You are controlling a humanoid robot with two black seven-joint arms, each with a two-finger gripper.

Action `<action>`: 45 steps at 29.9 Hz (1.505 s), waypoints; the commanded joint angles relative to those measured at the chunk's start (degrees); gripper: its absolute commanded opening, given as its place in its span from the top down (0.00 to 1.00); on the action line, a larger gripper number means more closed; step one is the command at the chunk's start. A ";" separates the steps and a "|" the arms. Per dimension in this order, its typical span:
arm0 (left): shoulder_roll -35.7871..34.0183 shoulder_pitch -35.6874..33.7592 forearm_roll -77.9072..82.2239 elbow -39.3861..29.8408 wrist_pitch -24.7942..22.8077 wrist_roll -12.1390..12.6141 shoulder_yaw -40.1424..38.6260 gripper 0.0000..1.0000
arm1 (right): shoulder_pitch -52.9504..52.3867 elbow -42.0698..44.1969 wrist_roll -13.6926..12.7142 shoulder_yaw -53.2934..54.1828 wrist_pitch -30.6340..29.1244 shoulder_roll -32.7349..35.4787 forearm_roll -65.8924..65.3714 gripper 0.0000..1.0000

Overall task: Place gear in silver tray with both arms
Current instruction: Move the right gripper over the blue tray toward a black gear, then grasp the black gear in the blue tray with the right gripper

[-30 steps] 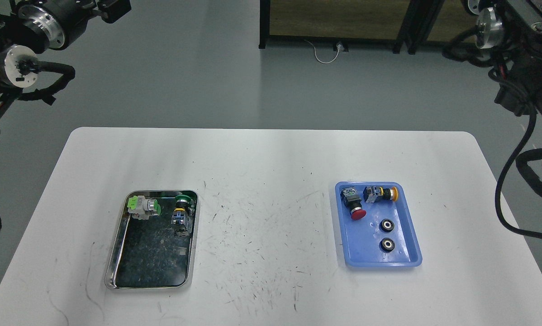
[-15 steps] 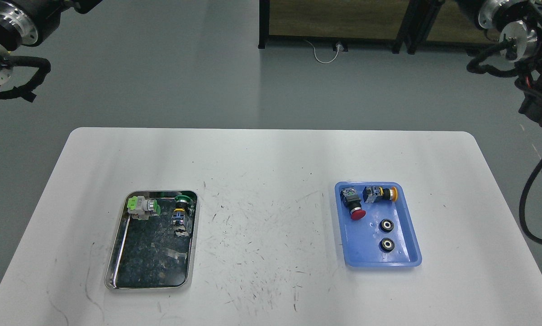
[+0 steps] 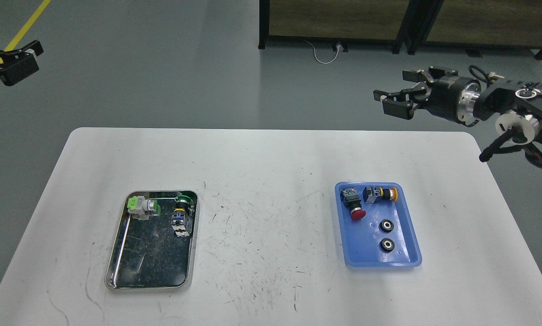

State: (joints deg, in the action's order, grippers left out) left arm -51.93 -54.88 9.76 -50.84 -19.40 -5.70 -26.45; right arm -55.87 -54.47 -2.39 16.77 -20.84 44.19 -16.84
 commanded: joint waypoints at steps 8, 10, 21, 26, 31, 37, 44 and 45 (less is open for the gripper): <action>-6.60 5.49 0.00 -0.75 -2.93 -2.21 -0.09 0.02 | 14.90 -6.17 0.02 -0.86 -7.16 7.93 -5.99 0.07; -6.86 5.75 -0.26 -0.75 -2.93 -2.21 -0.18 0.02 | 16.31 -6.17 0.19 -0.77 -7.16 8.11 -7.84 0.07; -6.69 5.75 -0.53 -0.75 -2.31 -2.82 -0.44 0.02 | 20.98 -3.01 0.19 -0.86 -4.57 4.24 -12.77 0.08; -6.69 5.75 -0.53 -0.75 -2.31 -3.09 -0.53 0.02 | 20.98 0.68 0.37 -0.68 -2.55 0.12 -12.95 0.09; -6.78 5.75 -0.53 -0.75 -2.31 -3.26 -0.53 0.02 | 20.98 4.28 0.37 -0.77 -2.28 -4.46 -14.70 0.09; -6.78 5.75 -0.53 -0.75 -2.22 -3.26 -0.53 0.02 | 21.15 6.04 0.37 -0.86 -2.19 -6.74 -15.59 0.09; -6.69 5.75 -0.53 -0.75 -2.05 -3.26 -0.53 0.02 | 21.51 7.19 0.37 -0.86 -2.10 -7.36 -15.68 0.16; -6.69 5.75 -0.53 -0.75 -2.05 -3.26 -0.62 0.02 | 21.51 7.19 0.37 -0.86 -2.10 -7.36 -15.68 0.16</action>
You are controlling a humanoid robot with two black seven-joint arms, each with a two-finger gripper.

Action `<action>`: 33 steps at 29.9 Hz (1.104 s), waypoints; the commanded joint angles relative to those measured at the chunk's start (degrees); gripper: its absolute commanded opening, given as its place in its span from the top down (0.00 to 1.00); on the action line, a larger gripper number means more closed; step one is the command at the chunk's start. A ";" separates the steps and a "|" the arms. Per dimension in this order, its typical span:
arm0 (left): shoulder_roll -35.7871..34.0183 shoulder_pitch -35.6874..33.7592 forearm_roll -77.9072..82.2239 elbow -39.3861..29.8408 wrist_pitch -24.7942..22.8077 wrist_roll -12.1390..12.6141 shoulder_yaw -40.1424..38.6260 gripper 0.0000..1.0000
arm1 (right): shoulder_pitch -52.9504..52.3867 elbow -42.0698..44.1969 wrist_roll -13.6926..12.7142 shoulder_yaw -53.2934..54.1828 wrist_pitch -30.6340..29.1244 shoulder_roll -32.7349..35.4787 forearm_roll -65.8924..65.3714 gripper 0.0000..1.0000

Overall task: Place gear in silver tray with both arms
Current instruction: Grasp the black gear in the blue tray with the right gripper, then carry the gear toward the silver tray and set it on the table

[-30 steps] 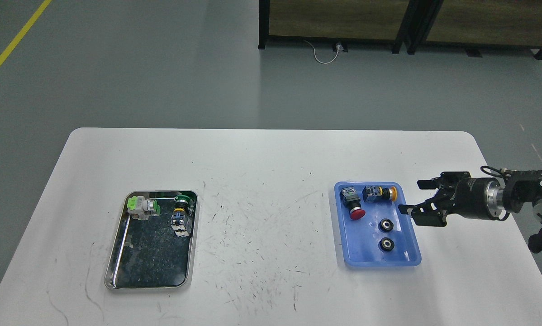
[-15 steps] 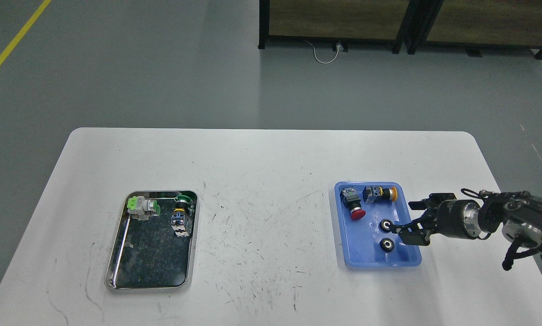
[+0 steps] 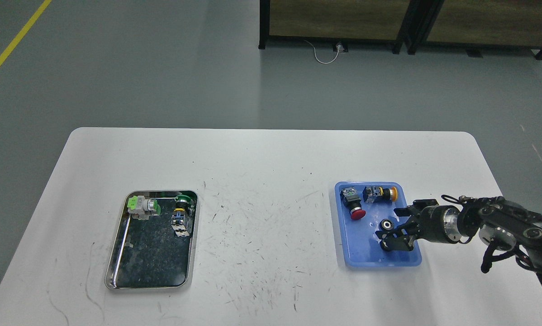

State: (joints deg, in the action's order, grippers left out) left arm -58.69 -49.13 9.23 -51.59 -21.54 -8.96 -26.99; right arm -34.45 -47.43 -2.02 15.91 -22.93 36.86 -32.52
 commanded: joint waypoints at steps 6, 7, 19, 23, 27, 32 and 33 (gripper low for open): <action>-0.02 0.09 0.00 0.00 0.10 0.00 -0.08 0.02 | -0.01 0.23 0.00 0.09 -0.01 -0.03 -0.09 0.30; -0.10 0.09 0.00 0.00 0.10 0.00 -0.08 0.02 | -0.09 0.23 0.00 0.18 -0.01 -0.03 -0.09 0.31; -0.72 0.17 0.00 0.18 0.10 -0.09 -0.08 0.02 | -0.09 0.14 -0.79 0.09 -0.54 -0.03 -0.09 0.74; -0.81 0.26 0.09 0.27 0.10 -0.09 -0.08 0.02 | -0.09 0.14 -0.88 0.09 -1.15 0.05 -0.09 0.85; -0.81 0.35 0.00 0.27 0.10 -0.09 -0.08 0.02 | -0.01 0.14 -0.88 0.26 -1.42 0.14 0.00 0.89; -0.81 0.26 0.09 0.35 0.10 -0.09 -0.08 0.02 | -0.36 -1.26 -0.44 1.49 -1.50 1.02 0.26 0.90; -0.81 0.35 0.09 0.35 0.10 -0.09 -0.08 0.02 | -0.62 -2.05 -0.27 1.93 -1.59 1.28 0.26 0.90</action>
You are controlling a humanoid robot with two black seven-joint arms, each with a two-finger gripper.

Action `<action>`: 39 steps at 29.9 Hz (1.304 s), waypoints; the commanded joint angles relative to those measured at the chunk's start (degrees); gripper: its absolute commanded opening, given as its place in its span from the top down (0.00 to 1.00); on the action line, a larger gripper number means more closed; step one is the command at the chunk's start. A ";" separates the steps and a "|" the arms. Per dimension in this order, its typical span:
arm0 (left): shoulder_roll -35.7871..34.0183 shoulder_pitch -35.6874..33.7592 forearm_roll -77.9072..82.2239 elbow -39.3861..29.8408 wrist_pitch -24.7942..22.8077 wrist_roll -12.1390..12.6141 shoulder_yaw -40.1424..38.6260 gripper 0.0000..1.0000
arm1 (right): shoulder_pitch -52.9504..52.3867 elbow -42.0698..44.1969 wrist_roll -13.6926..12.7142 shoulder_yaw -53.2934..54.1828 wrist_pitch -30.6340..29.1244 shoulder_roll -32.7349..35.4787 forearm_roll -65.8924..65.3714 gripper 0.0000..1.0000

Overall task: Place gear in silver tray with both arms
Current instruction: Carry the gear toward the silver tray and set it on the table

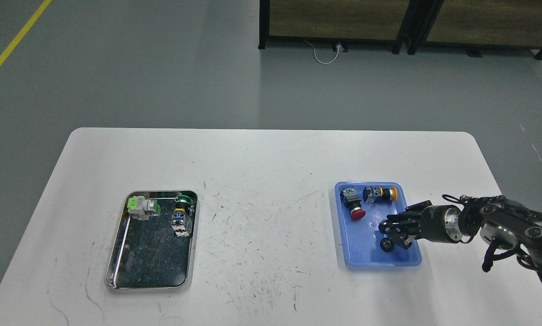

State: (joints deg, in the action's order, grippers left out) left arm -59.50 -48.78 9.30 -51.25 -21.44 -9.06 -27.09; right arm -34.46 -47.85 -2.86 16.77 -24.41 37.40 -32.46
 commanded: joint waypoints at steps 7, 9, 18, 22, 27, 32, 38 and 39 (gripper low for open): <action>0.26 -0.08 0.11 0.10 0.00 0.18 0.37 0.02 | -5.08 -6.11 0.58 3.36 -3.59 1.89 0.55 0.88; 0.44 -0.08 0.37 0.10 0.00 0.18 0.37 0.02 | -6.58 -6.29 0.58 2.84 -3.59 1.10 0.55 0.88; 2.20 -0.44 0.81 0.10 0.52 0.36 0.55 0.02 | -16.42 -5.76 0.58 -10.78 -3.59 -10.49 0.38 0.86; 2.64 -0.26 1.16 0.01 1.32 0.36 0.64 0.02 | -18.97 -5.41 0.49 -16.31 -3.59 -14.72 0.20 0.86; 3.52 -0.08 1.42 0.01 1.32 0.36 0.64 0.02 | -22.22 -5.32 0.49 -22.47 -3.59 -19.46 -0.15 0.86; 3.60 0.00 1.69 0.01 1.40 0.27 0.72 0.02 | -24.95 -3.92 0.49 -27.48 -3.59 -26.05 -0.06 0.86; 3.52 -0.08 1.69 0.01 1.40 0.27 0.72 0.02 | -26.10 -2.51 0.49 -30.65 -3.59 -31.50 -0.41 0.85; 3.52 -0.08 1.69 0.01 1.40 0.27 0.72 0.02 | -26.27 -2.16 0.49 -31.09 -3.59 -32.47 -0.41 0.85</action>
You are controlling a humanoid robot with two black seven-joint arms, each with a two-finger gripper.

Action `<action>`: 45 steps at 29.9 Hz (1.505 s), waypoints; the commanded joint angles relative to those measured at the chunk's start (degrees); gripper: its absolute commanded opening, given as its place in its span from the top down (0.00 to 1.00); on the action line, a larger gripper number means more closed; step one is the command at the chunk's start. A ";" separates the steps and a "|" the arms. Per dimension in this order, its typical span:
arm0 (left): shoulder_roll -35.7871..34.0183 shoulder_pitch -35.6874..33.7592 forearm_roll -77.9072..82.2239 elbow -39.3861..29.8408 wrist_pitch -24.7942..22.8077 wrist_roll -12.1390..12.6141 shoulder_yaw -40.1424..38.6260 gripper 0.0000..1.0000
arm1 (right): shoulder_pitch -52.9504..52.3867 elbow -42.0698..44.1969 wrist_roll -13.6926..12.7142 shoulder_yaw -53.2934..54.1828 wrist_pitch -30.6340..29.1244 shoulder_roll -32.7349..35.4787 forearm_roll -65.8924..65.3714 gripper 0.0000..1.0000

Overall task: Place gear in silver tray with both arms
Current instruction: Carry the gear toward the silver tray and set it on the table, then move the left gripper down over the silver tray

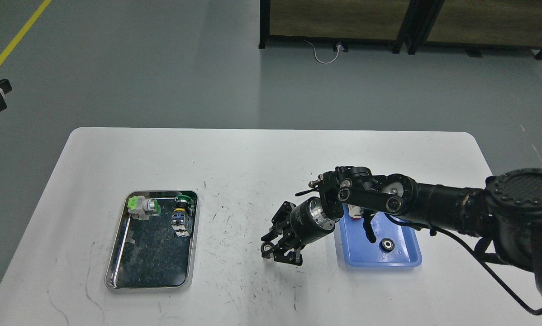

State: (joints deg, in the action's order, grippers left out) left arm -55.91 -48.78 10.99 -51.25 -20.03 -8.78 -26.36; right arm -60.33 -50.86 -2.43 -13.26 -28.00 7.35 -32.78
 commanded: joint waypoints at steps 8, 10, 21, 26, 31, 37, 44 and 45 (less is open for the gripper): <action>-0.17 0.09 0.00 0.01 -0.09 -0.18 0.09 0.02 | -0.76 4.45 0.41 -2.12 0.00 -7.35 0.17 0.51; -0.26 0.18 0.00 0.01 -0.10 -0.27 0.09 0.02 | -0.76 4.98 0.67 -2.03 0.00 -7.35 0.17 0.38; -0.61 0.00 0.00 -0.25 -0.89 -1.06 0.09 0.02 | -2.51 6.56 1.03 -1.16 0.00 -7.09 1.22 0.27; -0.52 -0.61 2.19 -2.18 -2.90 -1.15 0.00 0.02 | -4.18 7.00 0.58 -0.89 0.00 -0.42 2.02 0.25; -0.52 -0.52 7.72 -9.03 -3.00 -1.33 -0.27 0.02 | -4.89 8.23 0.58 4.02 0.00 7.67 2.02 0.25; 0.53 0.18 13.18 -20.10 -1.86 -1.06 0.26 0.02 | -5.85 7.88 0.58 12.27 0.00 20.14 2.63 0.24; 9.22 3.25 20.11 -27.23 4.12 -0.45 3.68 0.02 | -6.91 7.88 0.67 21.69 0.00 30.61 5.71 0.24; 11.50 3.95 21.69 -27.41 5.17 -0.27 4.56 0.02 | -6.91 7.88 0.67 22.92 0.00 31.67 6.32 0.24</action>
State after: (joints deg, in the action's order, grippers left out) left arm -49.24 -46.45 29.19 -77.33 -17.37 -9.42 -23.63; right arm -67.02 -42.96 -1.83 6.01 -28.00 35.82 -27.89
